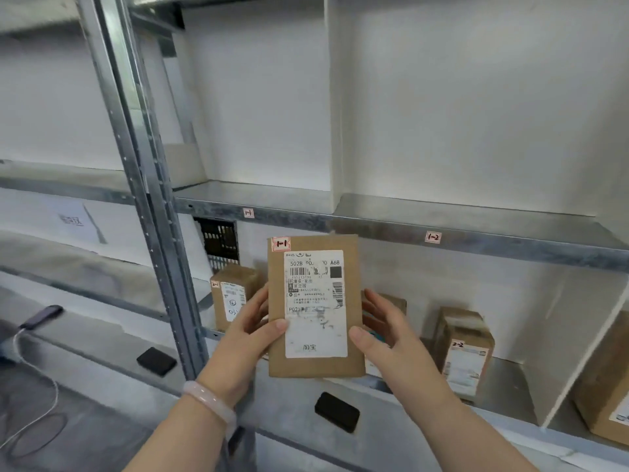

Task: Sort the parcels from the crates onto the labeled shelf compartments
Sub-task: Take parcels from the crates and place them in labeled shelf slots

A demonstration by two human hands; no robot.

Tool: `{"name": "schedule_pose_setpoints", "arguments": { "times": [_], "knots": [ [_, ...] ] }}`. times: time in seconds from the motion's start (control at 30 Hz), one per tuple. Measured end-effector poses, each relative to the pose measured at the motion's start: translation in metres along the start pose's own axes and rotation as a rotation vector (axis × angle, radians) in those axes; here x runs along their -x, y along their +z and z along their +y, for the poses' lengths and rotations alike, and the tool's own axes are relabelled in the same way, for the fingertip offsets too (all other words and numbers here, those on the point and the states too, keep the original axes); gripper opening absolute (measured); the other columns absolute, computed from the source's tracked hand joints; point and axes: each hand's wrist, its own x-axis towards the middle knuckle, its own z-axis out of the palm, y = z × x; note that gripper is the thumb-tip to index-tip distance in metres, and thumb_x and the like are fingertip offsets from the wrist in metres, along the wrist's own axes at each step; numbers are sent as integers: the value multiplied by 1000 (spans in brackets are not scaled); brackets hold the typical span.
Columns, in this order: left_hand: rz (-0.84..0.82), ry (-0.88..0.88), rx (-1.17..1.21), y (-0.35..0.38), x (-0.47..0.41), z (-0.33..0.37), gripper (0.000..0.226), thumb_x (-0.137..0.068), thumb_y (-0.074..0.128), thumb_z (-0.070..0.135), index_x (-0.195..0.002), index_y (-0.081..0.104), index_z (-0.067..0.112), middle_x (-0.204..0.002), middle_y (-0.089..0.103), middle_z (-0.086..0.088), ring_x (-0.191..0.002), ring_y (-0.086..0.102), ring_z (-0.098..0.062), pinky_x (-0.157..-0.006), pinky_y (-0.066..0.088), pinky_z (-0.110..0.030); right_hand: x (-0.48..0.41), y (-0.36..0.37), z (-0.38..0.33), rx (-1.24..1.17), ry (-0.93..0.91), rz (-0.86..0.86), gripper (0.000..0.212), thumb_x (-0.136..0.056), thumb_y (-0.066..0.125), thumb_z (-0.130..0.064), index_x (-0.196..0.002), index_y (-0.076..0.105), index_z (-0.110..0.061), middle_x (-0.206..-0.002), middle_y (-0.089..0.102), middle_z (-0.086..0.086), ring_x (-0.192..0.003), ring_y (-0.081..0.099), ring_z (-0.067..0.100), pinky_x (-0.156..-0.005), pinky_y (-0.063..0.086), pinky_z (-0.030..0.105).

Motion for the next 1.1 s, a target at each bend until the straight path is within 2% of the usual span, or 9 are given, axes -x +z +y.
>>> {"name": "schedule_pose_setpoints", "arguments": {
  "times": [0.13,0.33,0.37,0.5,0.6,0.7,0.83,0.93,1.1],
  "knots": [
    [84,89,-30,-19,-30,30,89,-58,81,37,-142,49,32,-131,67,0,-120,64,-23,-92,56,-42,-45,13,-21,-5,-116,-66,62,-84,72,-29,-129,38,-54,-137,48,-24,-124,44,-7,-90,42,12],
    [157,207,-33,-56,-61,64,88,-61,80,34,-142,48,27,-133,65,-4,-121,63,-26,-91,55,-40,-93,46,-49,-27,-173,-213,64,-83,73,-31,-126,35,-61,-132,45,-32,-105,52,-14,-67,47,4],
    [165,220,-32,-63,-65,70,87,-61,79,33,-142,48,27,-133,65,-4,-121,63,-27,-90,56,-40,-99,52,-54,-8,-184,-224,66,-83,73,-32,-128,34,-61,-130,45,-34,-99,52,-17,-69,48,5],
    [184,280,-43,-90,-93,103,85,-62,79,32,-141,49,26,-132,66,-5,-119,64,-28,-89,58,-39,-124,73,-80,26,-231,-220,70,-84,71,-30,-138,33,-53,-134,45,-34,-100,49,-21,-103,40,27],
    [136,310,-69,-108,-124,125,80,-65,78,31,-140,51,27,-131,66,-5,-119,64,-28,-91,56,-42,-144,87,-97,-11,-291,-244,62,-75,71,-38,-128,42,-53,-125,53,-36,-111,50,-20,-102,40,19],
    [87,328,-91,-127,-159,143,81,-65,78,32,-140,50,28,-131,66,-5,-120,64,-28,-96,53,-46,-171,101,-110,16,-364,-198,70,-61,68,-50,-128,45,-51,-125,55,-33,-112,49,-21,-87,42,9],
    [21,337,-115,-157,-203,158,83,-64,78,35,-142,49,30,-130,67,-1,-117,66,-25,-89,56,-41,-207,125,-119,11,-411,-63,55,-81,71,-24,-127,50,-45,-129,57,-22,-117,52,-12,-95,44,14],
    [-28,333,-129,-180,-232,163,83,-63,79,35,-141,50,29,-130,67,0,-116,66,-22,-84,57,-32,-229,143,-119,44,-421,-18,50,-85,69,-19,-126,52,-42,-129,57,-23,-117,51,-13,-86,43,5],
    [-111,323,-140,-208,-273,161,84,-62,79,31,-140,50,30,-131,66,1,-117,65,-21,-84,58,-31,-251,172,-114,71,-376,46,53,-81,71,-30,-128,51,-44,-130,55,-25,-120,49,-14,-102,41,20]
  ]
}}
